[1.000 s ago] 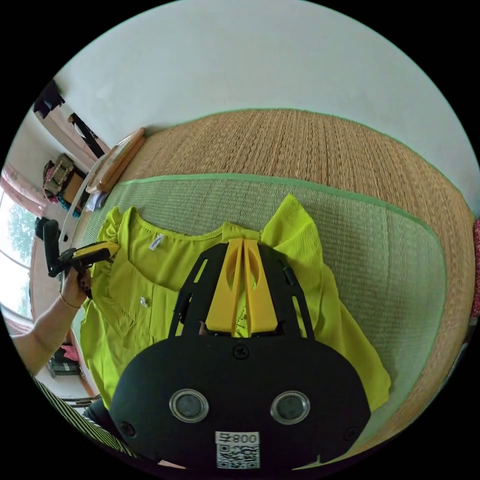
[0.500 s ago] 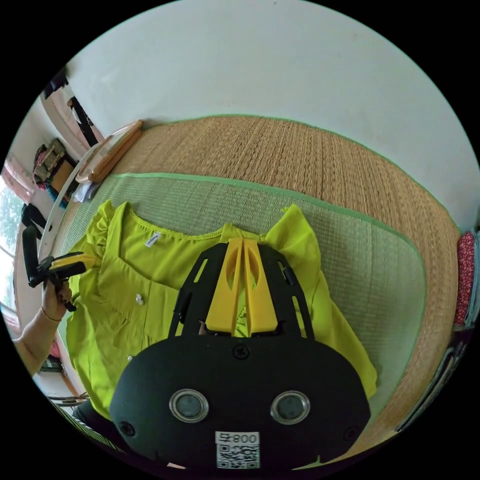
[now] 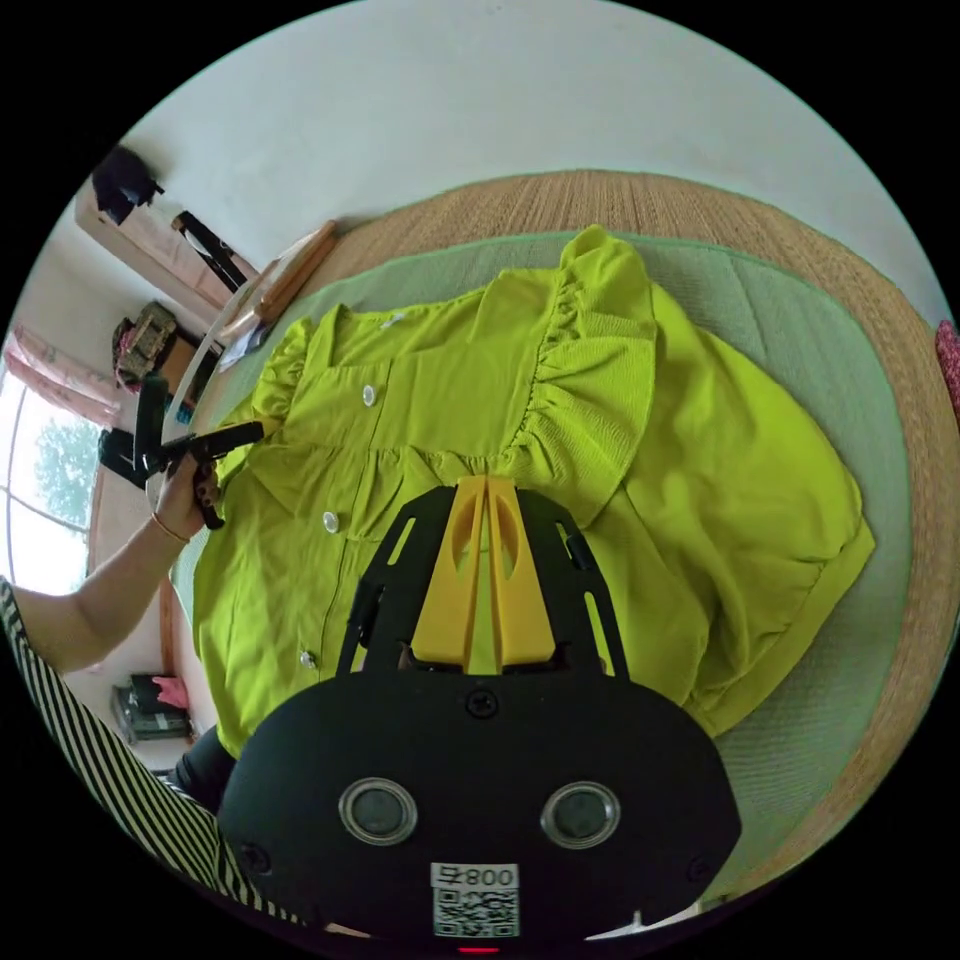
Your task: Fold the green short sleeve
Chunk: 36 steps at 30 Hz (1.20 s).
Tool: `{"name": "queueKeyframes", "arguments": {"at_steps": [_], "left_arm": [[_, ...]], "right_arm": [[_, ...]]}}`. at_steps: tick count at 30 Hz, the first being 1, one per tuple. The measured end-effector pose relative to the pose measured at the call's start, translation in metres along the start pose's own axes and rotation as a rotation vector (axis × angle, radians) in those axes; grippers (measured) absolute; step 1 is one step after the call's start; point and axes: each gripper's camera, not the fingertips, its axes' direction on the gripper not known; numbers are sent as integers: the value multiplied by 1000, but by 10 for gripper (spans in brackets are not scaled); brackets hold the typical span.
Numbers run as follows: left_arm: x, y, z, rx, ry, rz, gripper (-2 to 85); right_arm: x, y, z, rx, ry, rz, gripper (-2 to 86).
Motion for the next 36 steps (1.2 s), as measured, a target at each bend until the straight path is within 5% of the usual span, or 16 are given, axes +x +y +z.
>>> {"name": "queueKeyframes", "arguments": {"at_steps": [6, 14, 20, 36], "left_arm": [[17, -11, -8, 24, -36, 23, 6], [89, -132, 70, 0, 313, 193, 70], [73, -213, 141, -55, 447, 17, 73], [73, -257, 177, -82, 417, 18, 10]], "right_arm": [[-1, -2, 4, -26, 14, 0, 0], [-10, -21, 6, 36, -11, -46, 1], [-1, -45, 9, 109, -14, -53, 1], [12, -67, 61, 93, -22, -33, 2]]}}
